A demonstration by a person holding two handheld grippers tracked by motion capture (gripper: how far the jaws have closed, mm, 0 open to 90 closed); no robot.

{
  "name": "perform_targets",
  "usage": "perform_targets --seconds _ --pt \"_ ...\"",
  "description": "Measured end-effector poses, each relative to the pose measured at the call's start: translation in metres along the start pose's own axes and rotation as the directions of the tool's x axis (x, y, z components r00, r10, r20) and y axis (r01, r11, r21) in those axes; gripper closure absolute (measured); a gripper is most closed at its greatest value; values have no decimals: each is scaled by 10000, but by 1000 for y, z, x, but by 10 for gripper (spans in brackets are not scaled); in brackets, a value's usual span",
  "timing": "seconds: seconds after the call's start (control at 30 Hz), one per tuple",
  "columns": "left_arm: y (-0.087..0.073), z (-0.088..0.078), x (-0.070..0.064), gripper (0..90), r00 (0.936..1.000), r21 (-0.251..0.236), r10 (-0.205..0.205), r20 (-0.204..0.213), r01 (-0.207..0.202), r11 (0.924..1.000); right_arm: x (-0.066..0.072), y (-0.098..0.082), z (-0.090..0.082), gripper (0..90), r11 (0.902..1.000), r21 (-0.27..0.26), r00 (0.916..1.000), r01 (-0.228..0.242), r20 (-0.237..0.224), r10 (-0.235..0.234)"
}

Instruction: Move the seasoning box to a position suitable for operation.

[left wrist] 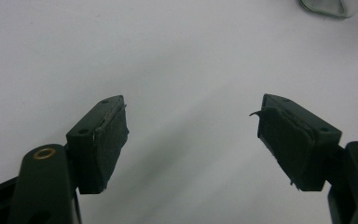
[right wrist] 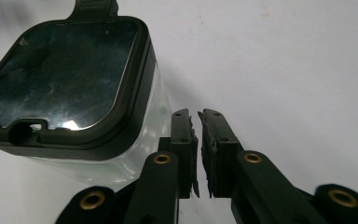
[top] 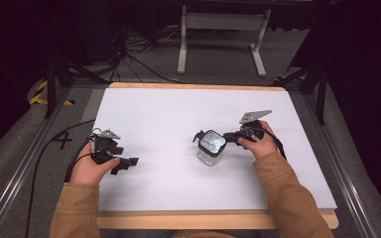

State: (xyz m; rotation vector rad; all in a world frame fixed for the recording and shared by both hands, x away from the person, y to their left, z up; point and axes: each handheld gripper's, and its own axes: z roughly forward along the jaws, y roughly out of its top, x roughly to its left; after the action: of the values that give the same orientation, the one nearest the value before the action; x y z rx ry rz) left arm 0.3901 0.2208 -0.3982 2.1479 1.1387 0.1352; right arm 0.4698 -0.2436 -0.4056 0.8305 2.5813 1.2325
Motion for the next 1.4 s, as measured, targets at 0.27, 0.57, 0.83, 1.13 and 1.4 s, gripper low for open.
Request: perform_targets --seconds 0.27,0.57,0.83,1.13,1.4 --pt "2 2 0 246 9998 83 158 71 -159 9998 4 0 2 852 9997 108 9996 206 -214 -204" --pt "7 6 0 246 9997 37 204 144 -205 9998 9 -3 2 890 9988 296 9989 400 -264 -392" --pt "15 12 -2 245 9990 70 356 268 -358 9993 14 -6 -1 897 9979 420 9976 485 -514 -463" --pt "28 25 -8 246 9957 190 747 543 -758 9969 26 -12 -4 896 9946 802 9954 665 -746 -605" --pt "39 35 -13 245 9914 344 1062 759 -1091 9934 39 -15 -3 897 9895 1145 9928 878 -918 -774"
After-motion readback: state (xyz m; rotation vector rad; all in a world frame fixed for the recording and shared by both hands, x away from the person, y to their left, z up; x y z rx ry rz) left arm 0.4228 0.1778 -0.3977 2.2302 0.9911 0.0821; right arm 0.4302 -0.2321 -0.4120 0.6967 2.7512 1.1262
